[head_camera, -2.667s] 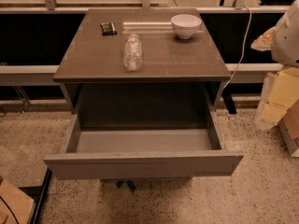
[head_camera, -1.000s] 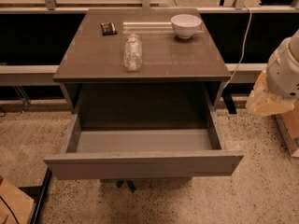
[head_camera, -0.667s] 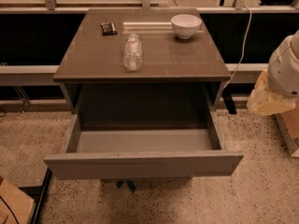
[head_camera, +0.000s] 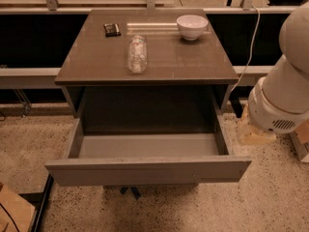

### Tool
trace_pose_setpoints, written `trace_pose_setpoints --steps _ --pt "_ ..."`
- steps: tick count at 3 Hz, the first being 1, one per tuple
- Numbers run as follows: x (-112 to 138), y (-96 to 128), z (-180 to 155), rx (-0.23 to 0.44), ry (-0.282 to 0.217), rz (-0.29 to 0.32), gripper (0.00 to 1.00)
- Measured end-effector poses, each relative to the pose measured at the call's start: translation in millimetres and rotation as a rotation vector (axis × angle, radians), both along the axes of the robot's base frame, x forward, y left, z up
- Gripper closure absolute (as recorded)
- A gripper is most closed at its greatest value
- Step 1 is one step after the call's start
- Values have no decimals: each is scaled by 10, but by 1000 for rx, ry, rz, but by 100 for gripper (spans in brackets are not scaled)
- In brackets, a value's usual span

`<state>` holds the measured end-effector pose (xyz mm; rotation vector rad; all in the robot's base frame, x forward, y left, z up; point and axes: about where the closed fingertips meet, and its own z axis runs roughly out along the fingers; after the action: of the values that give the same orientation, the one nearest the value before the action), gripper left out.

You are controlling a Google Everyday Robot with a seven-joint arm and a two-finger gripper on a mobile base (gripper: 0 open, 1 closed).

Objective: Close top drawer

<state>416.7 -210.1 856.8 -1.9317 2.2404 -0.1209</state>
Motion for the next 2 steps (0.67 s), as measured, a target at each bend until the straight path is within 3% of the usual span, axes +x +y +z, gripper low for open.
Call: trace_pose_setpoints --steps 1,2 --pt "22 19 42 -45 -23 5 100" --pt "36 86 -289 -63 -8 -1 100"
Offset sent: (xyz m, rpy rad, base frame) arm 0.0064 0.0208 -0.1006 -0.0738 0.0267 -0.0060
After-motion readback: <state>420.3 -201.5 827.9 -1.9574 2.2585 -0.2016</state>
